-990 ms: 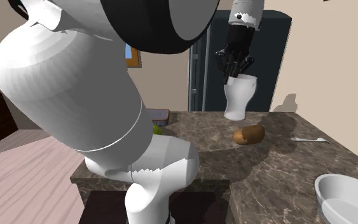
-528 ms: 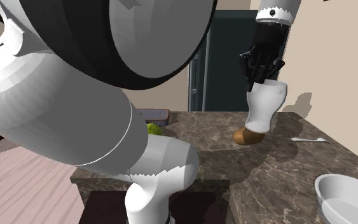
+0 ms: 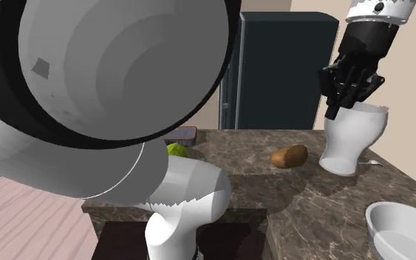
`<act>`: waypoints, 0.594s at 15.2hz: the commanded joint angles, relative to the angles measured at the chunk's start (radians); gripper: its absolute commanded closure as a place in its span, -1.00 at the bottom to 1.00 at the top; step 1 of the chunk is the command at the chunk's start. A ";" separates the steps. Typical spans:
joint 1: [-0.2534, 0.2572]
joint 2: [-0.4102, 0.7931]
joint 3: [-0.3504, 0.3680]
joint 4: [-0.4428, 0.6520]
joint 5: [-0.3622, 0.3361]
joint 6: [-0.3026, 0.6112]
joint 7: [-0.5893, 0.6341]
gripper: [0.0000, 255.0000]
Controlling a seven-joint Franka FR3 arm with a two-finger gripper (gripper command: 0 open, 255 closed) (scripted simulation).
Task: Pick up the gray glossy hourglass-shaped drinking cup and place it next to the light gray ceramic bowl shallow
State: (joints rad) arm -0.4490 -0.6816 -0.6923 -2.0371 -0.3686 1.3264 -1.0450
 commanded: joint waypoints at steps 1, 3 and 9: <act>-0.005 0.004 -0.041 0.027 -0.028 -0.008 -0.052 1.00; -0.008 0.009 -0.083 0.054 -0.055 -0.014 -0.103 1.00; 0.007 0.046 -0.230 0.161 -0.123 -0.022 -0.262 1.00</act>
State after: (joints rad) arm -0.4492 -0.6460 -0.8940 -1.9003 -0.4820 1.3051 -1.2774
